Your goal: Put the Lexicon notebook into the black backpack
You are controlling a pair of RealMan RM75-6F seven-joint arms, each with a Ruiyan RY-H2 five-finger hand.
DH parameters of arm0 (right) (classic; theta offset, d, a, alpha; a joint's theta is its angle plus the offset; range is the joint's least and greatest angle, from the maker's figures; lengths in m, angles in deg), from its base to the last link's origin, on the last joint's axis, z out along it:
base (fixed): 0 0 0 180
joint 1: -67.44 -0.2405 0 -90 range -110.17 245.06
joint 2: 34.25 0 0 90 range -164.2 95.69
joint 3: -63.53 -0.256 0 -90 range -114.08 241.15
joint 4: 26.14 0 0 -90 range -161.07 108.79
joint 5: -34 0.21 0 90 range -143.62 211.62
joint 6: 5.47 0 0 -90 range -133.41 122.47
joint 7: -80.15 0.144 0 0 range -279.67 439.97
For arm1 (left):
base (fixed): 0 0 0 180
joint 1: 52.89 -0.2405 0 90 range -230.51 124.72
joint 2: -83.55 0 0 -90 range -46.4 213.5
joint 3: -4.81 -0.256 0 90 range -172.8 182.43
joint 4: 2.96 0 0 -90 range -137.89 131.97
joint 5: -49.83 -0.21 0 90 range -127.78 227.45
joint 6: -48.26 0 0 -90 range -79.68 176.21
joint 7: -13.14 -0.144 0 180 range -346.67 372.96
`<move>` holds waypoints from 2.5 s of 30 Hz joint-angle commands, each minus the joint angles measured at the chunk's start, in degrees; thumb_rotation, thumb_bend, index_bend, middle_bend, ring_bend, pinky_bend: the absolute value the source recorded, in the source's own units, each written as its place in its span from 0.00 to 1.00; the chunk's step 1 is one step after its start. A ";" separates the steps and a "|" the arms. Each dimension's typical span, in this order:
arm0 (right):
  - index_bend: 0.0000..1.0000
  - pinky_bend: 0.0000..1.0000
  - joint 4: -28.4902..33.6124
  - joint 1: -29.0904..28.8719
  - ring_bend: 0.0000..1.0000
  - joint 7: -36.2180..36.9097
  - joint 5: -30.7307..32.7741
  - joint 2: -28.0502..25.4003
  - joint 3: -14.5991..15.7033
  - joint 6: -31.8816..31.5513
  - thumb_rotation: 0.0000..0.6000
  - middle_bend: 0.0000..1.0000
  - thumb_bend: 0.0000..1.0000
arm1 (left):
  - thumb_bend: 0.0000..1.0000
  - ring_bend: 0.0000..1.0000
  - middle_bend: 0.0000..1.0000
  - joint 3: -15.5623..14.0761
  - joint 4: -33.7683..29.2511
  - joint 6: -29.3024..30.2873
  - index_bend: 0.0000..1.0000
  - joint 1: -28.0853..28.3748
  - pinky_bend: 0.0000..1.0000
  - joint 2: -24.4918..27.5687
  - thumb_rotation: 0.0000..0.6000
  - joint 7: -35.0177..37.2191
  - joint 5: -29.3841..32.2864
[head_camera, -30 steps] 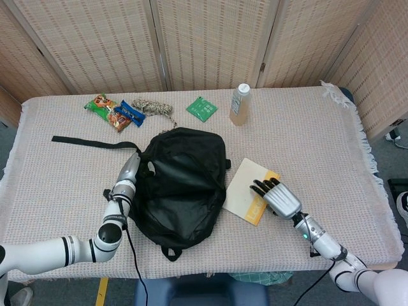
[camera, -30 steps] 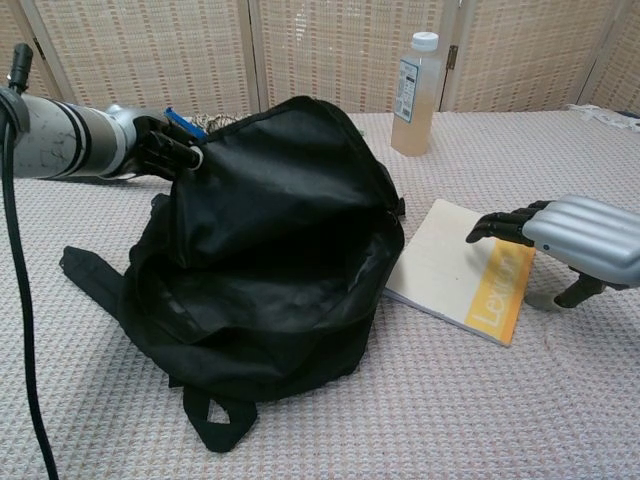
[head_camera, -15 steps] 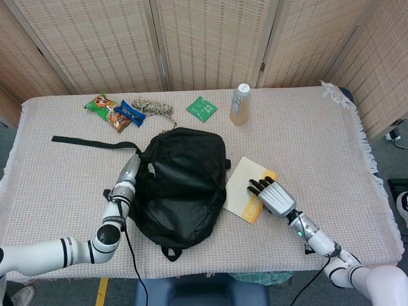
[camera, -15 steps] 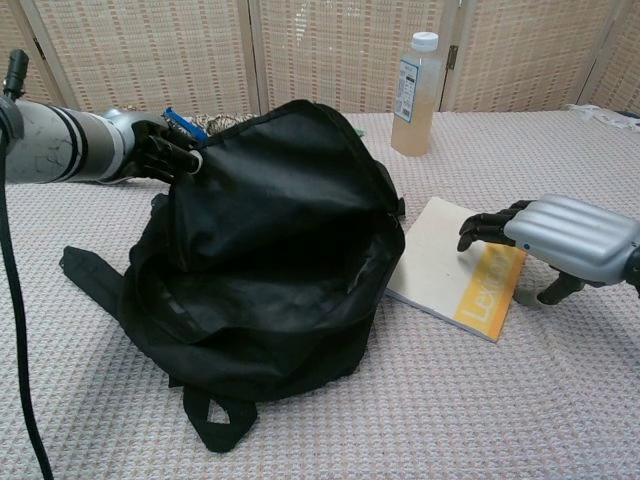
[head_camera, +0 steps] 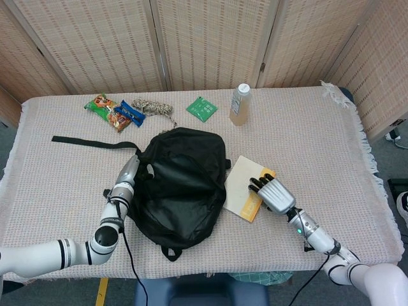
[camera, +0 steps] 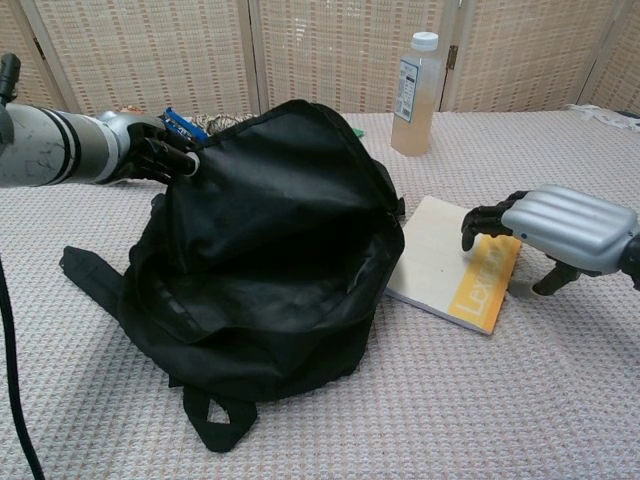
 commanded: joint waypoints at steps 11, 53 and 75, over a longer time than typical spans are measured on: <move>0.37 0.31 0.63 -0.52 0.36 -0.03 0.61 -0.28 -0.44 -1.44 1.00 0.28 0.30 | 0.77 0.29 0.42 0.23 -0.49 0.16 0.71 -0.05 0.11 0.15 1.00 0.38 -0.56; 0.50 0.40 -7.33 -3.84 0.44 2.12 1.42 7.35 -2.44 -5.84 1.00 0.37 0.42 | 0.77 0.29 0.42 1.89 -1.72 0.21 0.71 0.37 0.11 0.74 1.00 1.23 1.60; 0.91 0.43 -5.48 0.11 0.52 5.41 -0.03 2.21 -2.64 -21.54 1.00 0.49 0.48 | 0.77 0.29 0.42 1.73 -9.50 -0.90 0.71 0.32 0.11 4.71 1.00 1.59 -2.19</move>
